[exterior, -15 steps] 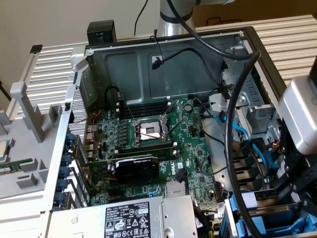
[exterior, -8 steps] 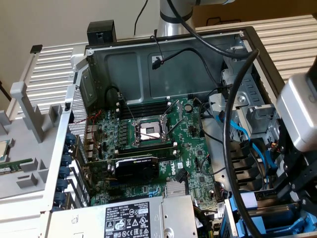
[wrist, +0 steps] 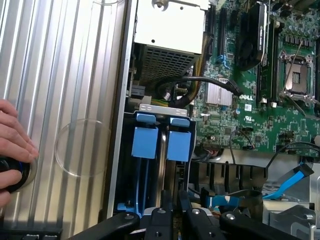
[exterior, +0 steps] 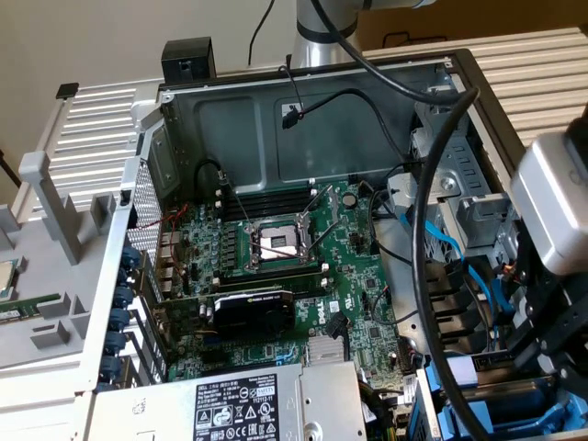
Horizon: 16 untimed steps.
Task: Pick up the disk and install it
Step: 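Insert the first disk wire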
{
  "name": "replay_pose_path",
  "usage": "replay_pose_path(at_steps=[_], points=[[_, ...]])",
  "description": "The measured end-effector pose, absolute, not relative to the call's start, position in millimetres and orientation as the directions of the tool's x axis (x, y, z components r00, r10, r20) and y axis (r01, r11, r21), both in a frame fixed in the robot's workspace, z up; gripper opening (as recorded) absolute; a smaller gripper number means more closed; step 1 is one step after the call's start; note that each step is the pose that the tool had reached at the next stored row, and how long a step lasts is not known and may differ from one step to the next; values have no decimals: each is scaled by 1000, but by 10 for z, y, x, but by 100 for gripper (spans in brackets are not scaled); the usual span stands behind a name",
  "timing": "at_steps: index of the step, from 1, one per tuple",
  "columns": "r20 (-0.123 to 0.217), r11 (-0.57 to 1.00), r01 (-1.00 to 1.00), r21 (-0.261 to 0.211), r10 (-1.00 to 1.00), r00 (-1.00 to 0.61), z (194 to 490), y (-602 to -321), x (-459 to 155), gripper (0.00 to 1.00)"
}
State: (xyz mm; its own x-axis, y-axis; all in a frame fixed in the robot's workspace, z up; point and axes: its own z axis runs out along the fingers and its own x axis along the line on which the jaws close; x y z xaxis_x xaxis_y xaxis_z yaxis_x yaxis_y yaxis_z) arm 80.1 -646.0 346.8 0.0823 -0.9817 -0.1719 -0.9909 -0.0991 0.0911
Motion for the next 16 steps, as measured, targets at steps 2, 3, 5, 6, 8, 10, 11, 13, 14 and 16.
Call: replay_pose_path(at_steps=[2,3,5,6,8,10,11,13,14,16], points=[[-163,-98,-991,92,-983,82,3468,-6448,801,17],[-157,-97,-991,93,-984,82,3468,-6441,801,17],[-144,-96,-991,94,-986,82,3467,-6427,801,17],[-138,-96,-991,95,-987,82,3466,-6421,801,17],[-127,-95,-991,96,-988,82,3466,-6403,801,17],[-122,-94,-991,97,-989,82,3466,-6376,800,17],[-120,-94,-991,97,-989,82,3466,-6363,799,17],[-115,-93,-991,97,-990,82,3467,-6334,798,17],[-112,-93,-991,98,-990,82,3467,-6320,797,17],[-104,-92,-991,98,-991,82,3466,-6295,793,17]])
